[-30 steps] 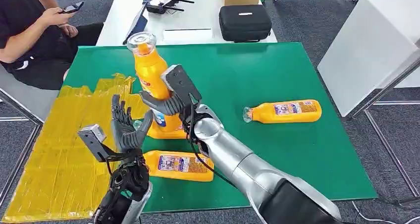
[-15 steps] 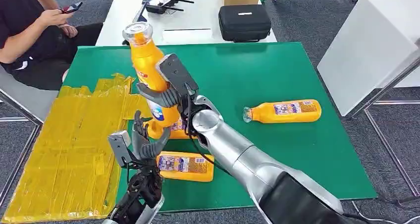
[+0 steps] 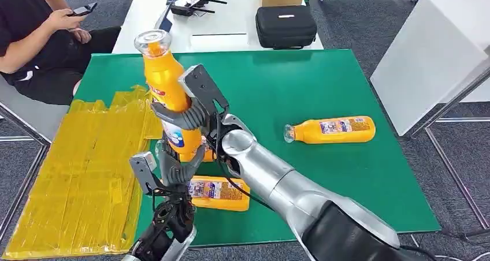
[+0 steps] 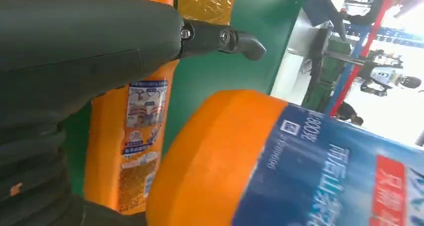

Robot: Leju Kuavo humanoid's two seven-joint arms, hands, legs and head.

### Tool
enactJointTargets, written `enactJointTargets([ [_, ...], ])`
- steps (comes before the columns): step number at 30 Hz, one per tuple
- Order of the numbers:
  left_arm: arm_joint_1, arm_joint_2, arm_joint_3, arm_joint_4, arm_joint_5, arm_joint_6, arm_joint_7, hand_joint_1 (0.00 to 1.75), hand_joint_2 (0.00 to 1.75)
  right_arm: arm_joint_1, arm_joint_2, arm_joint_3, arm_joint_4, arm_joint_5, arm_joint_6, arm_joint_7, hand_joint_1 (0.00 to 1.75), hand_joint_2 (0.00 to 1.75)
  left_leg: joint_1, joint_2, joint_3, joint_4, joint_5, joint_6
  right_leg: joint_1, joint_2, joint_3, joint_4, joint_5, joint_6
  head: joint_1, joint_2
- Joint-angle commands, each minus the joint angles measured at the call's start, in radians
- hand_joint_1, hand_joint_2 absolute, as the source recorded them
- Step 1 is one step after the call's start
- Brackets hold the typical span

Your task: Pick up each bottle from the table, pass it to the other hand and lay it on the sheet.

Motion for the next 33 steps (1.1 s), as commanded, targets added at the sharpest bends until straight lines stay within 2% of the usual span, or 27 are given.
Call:
enactJointTargets([
  [1,0.015,0.044,-0.041,-0.103,0.023,-0.008,0.021,0.0,1.75,-0.055,-0.002,0.034,0.074,-0.015,0.006,-0.016,1.75,1.75,0.0,0.001,0.006,0.002,-0.004,-0.001,0.002,-0.003,0.005,0.003,-0.004,-0.004,0.0,0.0],
  [2,0.019,0.046,-0.042,-0.116,0.025,-0.009,0.023,0.0,1.75,-0.055,-0.002,0.032,0.077,-0.014,0.007,-0.02,1.75,1.75,0.001,0.0,0.001,0.0,-0.001,-0.001,0.001,-0.002,0.001,0.0,-0.001,-0.002,0.0,0.0],
  [4,0.019,0.046,-0.042,-0.116,0.025,-0.009,0.023,0.0,1.75,-0.055,-0.002,0.032,0.077,-0.014,0.007,-0.02,1.75,1.75,0.001,0.001,0.006,0.002,-0.004,-0.001,0.002,-0.003,0.005,0.002,-0.004,-0.004,0.0,0.0],
  [5,0.019,0.046,-0.042,-0.116,0.025,-0.009,0.023,0.0,1.75,-0.055,-0.002,0.032,0.077,-0.014,0.007,-0.02,1.75,1.75,0.0,0.0,0.001,0.0,-0.001,0.0,0.001,-0.001,0.001,0.0,-0.001,-0.002,0.0,0.0],
  [14,0.044,0.056,-0.082,-0.215,0.015,-0.011,0.026,0.0,1.75,-0.043,-0.002,-0.003,0.122,-0.012,0.011,-0.039,1.75,1.75,0.0,0.0,0.001,0.0,-0.001,0.0,0.001,-0.002,0.001,0.0,-0.001,-0.002,0.0,0.0],
  [20,0.045,0.05,-0.108,-0.233,0.007,0.002,0.026,0.0,1.75,-0.013,-0.002,-0.006,0.136,-0.046,0.057,-0.016,1.75,1.75,0.0,-0.001,0.003,0.0,-0.001,-0.001,0.001,-0.003,0.003,0.0,-0.001,-0.002,0.0,0.0],
  [21,0.047,0.05,-0.107,-0.233,0.009,0.002,0.028,0.0,1.75,-0.009,-0.002,-0.008,0.136,-0.056,0.071,-0.013,1.75,1.75,0.001,0.0,0.007,0.001,-0.004,-0.001,0.002,-0.005,0.007,0.001,-0.004,-0.004,0.0,0.0],
  [25,0.05,0.049,-0.101,-0.228,0.012,0.002,0.02,0.0,1.75,-0.009,-0.002,0.008,0.137,-0.073,0.073,-0.017,1.75,1.75,0.0,-0.001,0.003,-0.001,-0.001,-0.001,0.001,-0.003,0.003,0.0,-0.001,-0.002,0.0,0.0],
  [26,0.051,0.048,-0.1,-0.229,0.012,0.003,0.018,0.0,1.75,-0.008,-0.002,0.008,0.136,-0.077,0.076,-0.016,1.75,1.75,0.001,-0.001,0.008,0.0,-0.004,-0.002,0.002,-0.005,0.008,0.002,-0.004,-0.005,0.0,0.0],
  [27,0.052,0.049,-0.102,-0.231,0.013,-0.003,0.018,1.68,1.75,-0.01,-0.002,0.015,0.139,-0.084,0.078,-0.017,1.75,1.75,0.001,-0.001,0.003,0.0,-0.001,-0.001,0.001,-0.003,0.003,0.0,-0.001,-0.002,0.0,0.0],
  [28,0.053,0.051,-0.103,-0.231,0.011,-0.004,0.014,1.75,1.75,-0.011,-0.002,0.015,0.141,-0.091,0.081,-0.017,1.75,1.75,0.001,-0.001,0.005,0.0,-0.002,-0.001,0.002,-0.004,0.005,0.0,-0.002,-0.003,0.0,0.0],
  [33,0.056,0.056,-0.11,-0.219,0.013,-0.011,0.011,1.75,1.75,-0.012,-0.002,0.014,0.15,-0.103,0.092,-0.019,1.75,1.75,0.0,-0.001,0.003,0.0,-0.001,-0.001,0.001,-0.003,0.003,0.0,-0.001,-0.002,0.0,0.0],
])
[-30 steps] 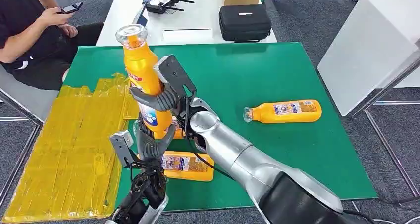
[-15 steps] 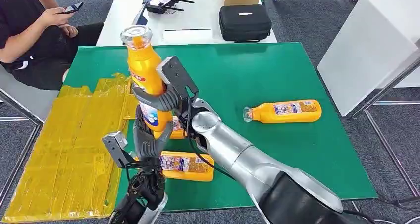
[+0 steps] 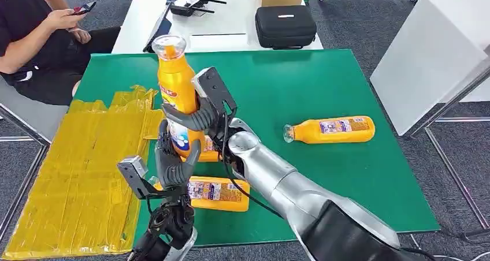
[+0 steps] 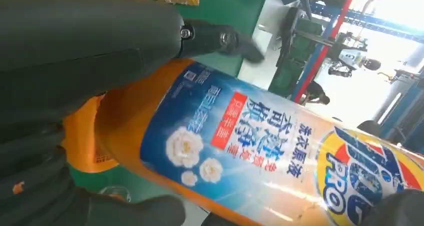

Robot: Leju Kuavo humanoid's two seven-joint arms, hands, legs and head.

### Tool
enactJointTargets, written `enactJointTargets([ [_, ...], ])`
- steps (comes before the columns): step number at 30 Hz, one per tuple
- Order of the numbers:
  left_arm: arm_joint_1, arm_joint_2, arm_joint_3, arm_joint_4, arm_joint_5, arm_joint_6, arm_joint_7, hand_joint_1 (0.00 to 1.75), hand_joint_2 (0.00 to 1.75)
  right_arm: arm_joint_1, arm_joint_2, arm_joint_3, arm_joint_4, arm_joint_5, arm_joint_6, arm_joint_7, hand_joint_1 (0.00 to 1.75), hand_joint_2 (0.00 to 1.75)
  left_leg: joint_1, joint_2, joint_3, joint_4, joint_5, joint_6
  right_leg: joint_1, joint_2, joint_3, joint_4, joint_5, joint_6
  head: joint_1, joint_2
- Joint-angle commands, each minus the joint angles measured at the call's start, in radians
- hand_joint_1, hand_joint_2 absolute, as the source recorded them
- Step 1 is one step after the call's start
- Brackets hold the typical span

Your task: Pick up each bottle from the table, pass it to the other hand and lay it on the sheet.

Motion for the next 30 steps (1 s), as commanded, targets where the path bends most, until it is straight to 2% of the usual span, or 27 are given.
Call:
enactJointTargets([
  [1,-0.025,0.038,-0.047,0.017,0.004,-0.011,-0.007,1.75,1.75,-0.018,-0.001,0.024,0.069,-0.021,0.019,0.003,1.75,1.75,0.0,-0.001,0.007,0.001,-0.003,-0.001,0.002,-0.005,0.007,0.001,-0.004,-0.004,0.0,0.0],
  [13,-0.024,0.04,-0.049,0.013,0.017,-0.018,-0.01,1.75,1.75,-0.021,-0.001,0.027,0.073,-0.03,0.027,0.0,1.75,1.75,0.0,-0.001,0.005,0.0,-0.002,-0.001,0.001,-0.004,0.006,0.001,-0.003,-0.003,0.0,0.0],
  [14,-0.024,0.04,-0.049,0.013,0.017,-0.018,-0.01,1.75,1.75,-0.021,-0.001,0.027,0.073,-0.03,0.027,0.0,1.75,1.75,0.0,-0.001,0.002,0.0,-0.001,0.0,0.001,-0.003,0.002,0.0,-0.001,-0.002,0.0,0.0],
  [30,-0.016,0.046,-0.033,-0.004,0.069,-0.051,0.032,1.75,1.75,-0.009,-0.001,0.033,0.074,-0.044,0.05,0.0,1.75,1.75,0.0,-0.001,0.004,0.0,-0.002,-0.001,0.001,-0.004,0.004,0.0,-0.002,-0.003,0.0,0.0],
])
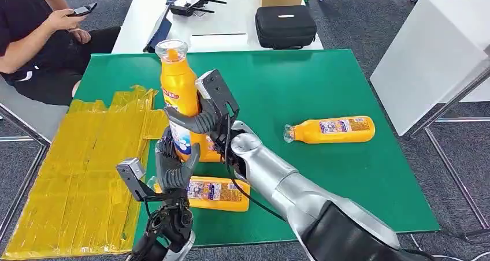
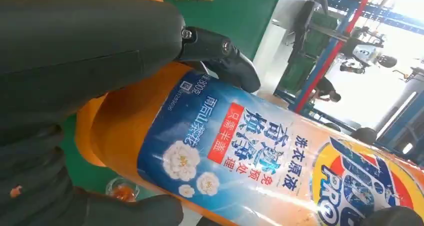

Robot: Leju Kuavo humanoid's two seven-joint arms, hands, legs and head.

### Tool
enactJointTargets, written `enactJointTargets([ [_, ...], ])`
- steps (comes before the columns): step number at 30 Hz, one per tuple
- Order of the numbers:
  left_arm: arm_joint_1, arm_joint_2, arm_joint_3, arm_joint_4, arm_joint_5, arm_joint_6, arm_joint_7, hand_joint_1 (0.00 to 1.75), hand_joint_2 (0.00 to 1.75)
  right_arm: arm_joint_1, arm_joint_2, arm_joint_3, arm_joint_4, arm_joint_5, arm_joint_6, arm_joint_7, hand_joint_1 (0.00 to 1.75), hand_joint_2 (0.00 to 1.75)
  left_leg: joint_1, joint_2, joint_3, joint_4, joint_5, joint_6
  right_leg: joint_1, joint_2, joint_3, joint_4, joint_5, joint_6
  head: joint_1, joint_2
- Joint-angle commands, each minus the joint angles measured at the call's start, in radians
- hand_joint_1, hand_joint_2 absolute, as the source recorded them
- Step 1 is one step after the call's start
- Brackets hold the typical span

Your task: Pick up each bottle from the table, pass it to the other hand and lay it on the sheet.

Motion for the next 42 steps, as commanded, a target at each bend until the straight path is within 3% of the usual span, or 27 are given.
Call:
enactJointTargets([
  [1,-0.033,0.03,-0.027,0.006,0.009,-0.01,0.008,1.75,1.75,-0.013,-0.001,0.032,0.043,-0.004,0.009,0.002,1.75,1.75,0.0,0.0,0.002,0.0,-0.001,-0.001,0.001,-0.002,0.003,0.0,-0.001,-0.002,0.0,0.0],
  [3,-0.033,0.031,-0.025,0.001,0.009,-0.013,0.008,1.75,1.75,-0.015,-0.001,0.037,0.045,0.002,0.007,0.003,1.75,1.75,0.0,-0.001,0.005,0.0,-0.002,-0.001,0.001,-0.004,0.005,0.0,-0.002,-0.003,0.0,0.0],
  [4,-0.033,0.034,-0.022,-0.003,0.01,-0.015,0.007,1.75,1.75,-0.012,-0.001,0.036,0.043,0.001,0.019,-0.004,0.52,1.75,0.001,-0.001,0.003,0.0,-0.001,-0.001,0.001,-0.003,0.003,0.0,-0.002,-0.002,0.0,0.0],
  [5,-0.033,0.034,-0.02,-0.004,0.01,-0.015,0.008,1.75,1.75,-0.013,-0.001,0.04,0.046,0.004,0.018,0.0,0.0,1.75,0.0,-0.001,0.002,0.0,-0.001,-0.001,0.001,-0.002,0.002,0.0,-0.001,-0.002,0.0,0.0],
  [6,-0.035,0.035,-0.018,-0.003,0.011,-0.017,0.008,1.75,1.75,-0.016,-0.001,0.049,0.048,0.013,0.019,0.003,0.0,0.0,0.0,-0.001,0.007,0.001,-0.003,-0.001,0.002,-0.005,0.007,0.002,-0.004,-0.004,0.0,0.0],
  [12,-0.041,0.039,-0.011,0.012,0.022,-0.017,0.001,1.75,1.75,-0.017,-0.001,0.05,0.046,0.019,0.042,-0.006,0.0,0.0,0.0,0.0,0.001,0.0,0.0,0.0,0.001,-0.002,0.001,0.0,0.0,-0.001,0.0,0.0],
  [23,-0.026,0.045,0.011,0.002,0.035,-0.01,-0.003,1.75,1.75,-0.023,-0.001,0.035,0.102,0.064,0.066,-0.05,0.0,0.0,0.001,0.0,0.005,0.0,-0.002,-0.001,0.002,-0.004,0.005,0.001,-0.003,-0.003,0.0,0.0],
  [29,-0.023,0.059,0.085,0.023,0.024,0.008,-0.031,1.75,1.75,-0.012,-0.018,-0.058,0.069,0.245,0.053,-0.104,0.0,0.0,0.0,0.0,0.004,0.0,-0.001,-0.001,0.001,-0.003,0.004,0.0,-0.002,-0.003,0.0,0.0],
  [36,-0.021,0.063,0.09,0.022,0.027,0.005,-0.029,1.75,1.75,-0.012,-0.02,-0.064,0.064,0.25,0.055,-0.101,0.0,0.0,0.001,0.0,0.007,0.001,-0.003,-0.001,0.002,-0.004,0.007,0.001,-0.004,-0.004,0.0,0.0],
  [39,-0.02,0.059,0.087,0.021,0.024,0.006,-0.03,1.75,1.75,-0.01,-0.019,-0.066,0.064,0.252,0.055,-0.1,0.0,0.0,0.001,-0.001,0.002,0.0,-0.001,0.0,0.001,-0.002,0.002,0.0,-0.001,-0.002,0.0,0.0],
  [42,-0.001,0.069,0.146,0.009,0.006,0.049,-0.055,1.75,1.75,0.031,-0.061,-0.182,-0.041,0.38,0.05,-0.114,0.0,0.0,0.0,0.0,0.003,0.0,-0.001,-0.001,0.001,-0.003,0.004,0.0,-0.001,-0.002,0.0,0.0],
])
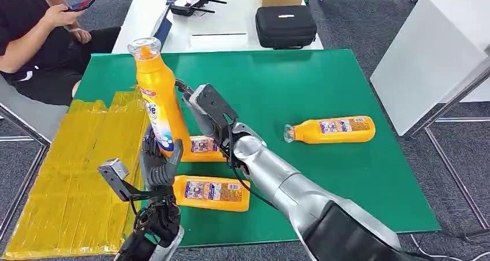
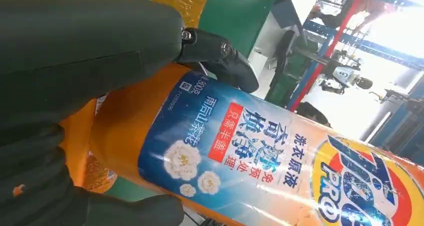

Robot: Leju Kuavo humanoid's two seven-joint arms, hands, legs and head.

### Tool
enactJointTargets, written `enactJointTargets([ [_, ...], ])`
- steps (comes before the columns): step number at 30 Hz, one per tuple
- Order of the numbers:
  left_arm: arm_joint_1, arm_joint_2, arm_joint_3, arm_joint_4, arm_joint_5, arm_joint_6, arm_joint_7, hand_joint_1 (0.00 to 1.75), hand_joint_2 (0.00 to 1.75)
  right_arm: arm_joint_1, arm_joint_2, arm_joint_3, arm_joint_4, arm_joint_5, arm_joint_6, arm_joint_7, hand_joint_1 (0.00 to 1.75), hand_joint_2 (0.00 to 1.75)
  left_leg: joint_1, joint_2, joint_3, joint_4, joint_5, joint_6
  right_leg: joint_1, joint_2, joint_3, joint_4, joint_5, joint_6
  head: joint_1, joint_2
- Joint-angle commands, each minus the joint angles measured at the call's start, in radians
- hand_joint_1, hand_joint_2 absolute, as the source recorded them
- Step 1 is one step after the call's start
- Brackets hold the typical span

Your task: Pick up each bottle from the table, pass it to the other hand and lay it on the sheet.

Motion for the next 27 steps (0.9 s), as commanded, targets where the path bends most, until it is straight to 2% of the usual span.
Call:
enactJointTargets([
  [1,0.004,0.031,0.098,0.026,-0.019,0.043,-0.026,1.75,1.75,0.037,-0.067,-0.174,-0.124,0.158,0.008,0.0,0.0,0.0,0.001,-0.001,0.005,0.0,-0.002,-0.001,0.002,-0.004,0.005,0.0,-0.002,-0.003,0.0,0.0],
  [4,0.04,0.049,0.158,-0.006,-0.023,0.06,-0.037,1.75,1.75,0.084,-0.108,-0.257,-0.244,0.268,0.013,0.019,0.0,0.0,0.001,-0.001,0.005,0.0,-0.002,-0.001,0.002,-0.004,0.005,0.0,-0.002,-0.003,0.0,0.0],
  [11,0.082,0.059,0.264,-0.036,-0.055,0.083,-0.045,1.75,1.75,0.171,-0.159,-0.388,-0.354,0.367,0.003,0.004,0.0,0.0,0.001,-0.002,0.003,-0.001,-0.001,-0.001,0.002,-0.004,0.004,-0.001,-0.001,-0.002,0.0,0.0],
  [15,0.087,0.045,0.386,-0.035,-0.161,0.077,-0.045,1.75,1.75,0.237,-0.197,-0.462,-0.442,0.411,-0.006,-0.003,0.0,0.0,0.001,-0.002,0.005,0.0,-0.002,-0.001,0.002,-0.005,0.006,0.0,-0.002,-0.003,0.0,0.0],
  [23,0.085,0.041,0.396,-0.029,-0.166,0.068,-0.045,1.75,1.75,0.246,-0.198,-0.467,-0.456,0.417,0.0,0.0,0.0,0.0,0.0,-0.001,0.003,0.0,-0.001,-0.001,0.001,-0.003,0.003,0.0,-0.002,-0.002,0.0,0.0],
  [24,0.085,0.041,0.396,-0.029,-0.166,0.068,-0.045,1.75,1.75,0.246,-0.198,-0.467,-0.456,0.417,0.0,0.0,0.0,0.0,0.001,-0.001,0.007,0.001,-0.004,-0.001,0.002,-0.006,0.007,0.002,-0.004,-0.005,0.0,0.0],
  [27,0.085,0.041,0.396,-0.029,-0.166,0.068,-0.045,1.75,1.75,0.246,-0.198,-0.467,-0.456,0.417,0.0,0.0,0.0,0.0,0.0,-0.001,0.002,0.0,-0.001,0.0,0.001,-0.003,0.002,0.0,-0.001,-0.002,0.0,0.0],
])
